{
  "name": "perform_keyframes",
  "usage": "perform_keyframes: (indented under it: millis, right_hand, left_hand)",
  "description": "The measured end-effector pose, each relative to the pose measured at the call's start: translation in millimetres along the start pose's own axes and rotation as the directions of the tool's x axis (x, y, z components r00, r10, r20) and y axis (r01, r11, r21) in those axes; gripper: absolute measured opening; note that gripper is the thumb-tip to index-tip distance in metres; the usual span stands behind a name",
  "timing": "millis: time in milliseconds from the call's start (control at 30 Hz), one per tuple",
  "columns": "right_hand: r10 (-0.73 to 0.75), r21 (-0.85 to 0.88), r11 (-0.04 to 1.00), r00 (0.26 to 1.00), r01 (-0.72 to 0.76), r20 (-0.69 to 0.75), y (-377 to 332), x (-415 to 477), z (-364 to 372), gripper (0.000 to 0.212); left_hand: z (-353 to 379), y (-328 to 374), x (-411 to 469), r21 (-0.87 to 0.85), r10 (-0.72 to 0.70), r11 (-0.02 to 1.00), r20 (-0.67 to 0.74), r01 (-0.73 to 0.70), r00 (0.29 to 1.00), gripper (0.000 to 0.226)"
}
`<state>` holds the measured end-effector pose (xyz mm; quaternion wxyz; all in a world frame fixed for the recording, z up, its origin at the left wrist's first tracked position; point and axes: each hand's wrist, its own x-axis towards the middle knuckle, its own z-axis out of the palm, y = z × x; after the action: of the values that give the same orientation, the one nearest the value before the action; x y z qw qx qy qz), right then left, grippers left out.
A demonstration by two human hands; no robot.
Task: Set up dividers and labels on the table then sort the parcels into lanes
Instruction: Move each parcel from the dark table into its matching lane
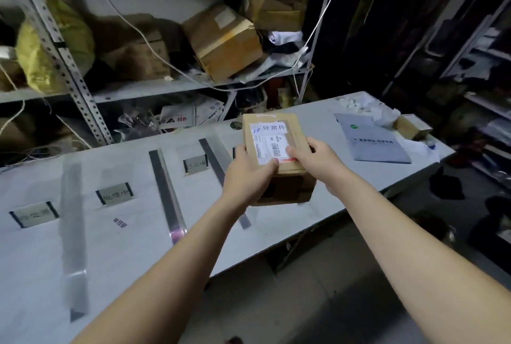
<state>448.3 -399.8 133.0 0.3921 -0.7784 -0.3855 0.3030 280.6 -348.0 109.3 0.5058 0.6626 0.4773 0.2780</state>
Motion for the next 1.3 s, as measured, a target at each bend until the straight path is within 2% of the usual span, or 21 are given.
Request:
perform_keyframes:
  millis: [67, 200, 333, 500, 600, 800, 900, 1000, 1067, 1167, 1233, 1300]
  right_hand:
    - [0.020, 0.005, 1.000, 0.999, -0.020, 0.032, 12.9, 24.7, -9.7, 0.039]
    - [0.035, 0.025, 0.999, 0.992, -0.039, 0.118, 37.4, 72.7, -16.7, 0.031]
    - [0.036, -0.004, 0.999, 0.972, -0.036, 0.234, 65.3, 124.8, -7.9, 0.037]
    - [0.050, -0.110, 0.994, 0.935, -0.012, 0.350, 93.2, 180.6, 0.7, 0.050]
    - [0.044, -0.160, 0.987, 0.906, 0.026, 0.421, 110.6, 203.4, 9.9, 0.044]
    - [0.068, -0.255, 0.965, 0.890, 0.055, 0.450, 132.4, 222.6, 33.4, 0.044]
    - [0.069, -0.273, 0.960, 0.886, 0.067, 0.459, 141.2, 224.4, 45.4, 0.051]
    - [0.062, -0.311, 0.946, 0.887, 0.095, 0.457, 152.8, 227.4, 55.4, 0.061]
    - [0.028, -0.322, 0.938, 0.893, 0.132, 0.449, 147.5, 224.5, 56.2, 0.059]
    - [-0.112, -0.353, 0.897, 0.910, 0.265, 0.400, 121.4, 216.6, 50.6, 0.054]
    - [-0.209, -0.371, 0.847, 0.880, 0.381, 0.427, 96.8, 210.3, 50.4, 0.056]
    - [-0.281, -0.418, 0.744, 0.812, 0.521, 0.512, 67.7, 199.4, 53.6, 0.061]
  left_hand:
    - [19.6, 0.9, 17.9, 0.056, -0.024, 0.998, 0.002, 0.024, 1.000, 0.076]
    - [48.6, -2.5, 53.8, 0.160, -0.109, 0.981, -0.033, 0.112, 0.994, 0.062]
    - [71.7, -17.1, 86.2, 0.252, -0.219, 0.940, -0.072, 0.231, 0.973, 0.066]
    - [104.1, -23.8, 113.2, 0.208, -0.386, 0.888, -0.144, 0.410, 0.911, 0.069]
    - [116.8, -43.8, 132.9, 0.170, -0.460, 0.862, -0.137, 0.478, 0.878, 0.071]
    - [136.8, -74.2, 154.3, 0.146, -0.534, 0.810, -0.217, 0.568, 0.817, 0.073]
    - [139.5, -82.7, 158.3, 0.146, -0.564, 0.786, -0.232, 0.601, 0.793, 0.070]
    - [140.0, -86.1, 157.5, 0.230, -0.541, 0.766, -0.275, 0.600, 0.795, 0.060]
    - [138.8, -83.6, 155.4, 0.310, -0.489, 0.766, -0.287, 0.563, 0.824, 0.059]
    - [127.1, -67.5, 150.3, 0.441, -0.355, 0.772, -0.300, 0.459, 0.885, 0.053]
    - [107.9, -53.7, 144.2, 0.511, -0.260, 0.755, -0.342, 0.411, 0.903, 0.053]
    - [79.7, -38.1, 132.1, 0.587, -0.169, 0.711, -0.394, 0.389, 0.904, 0.056]
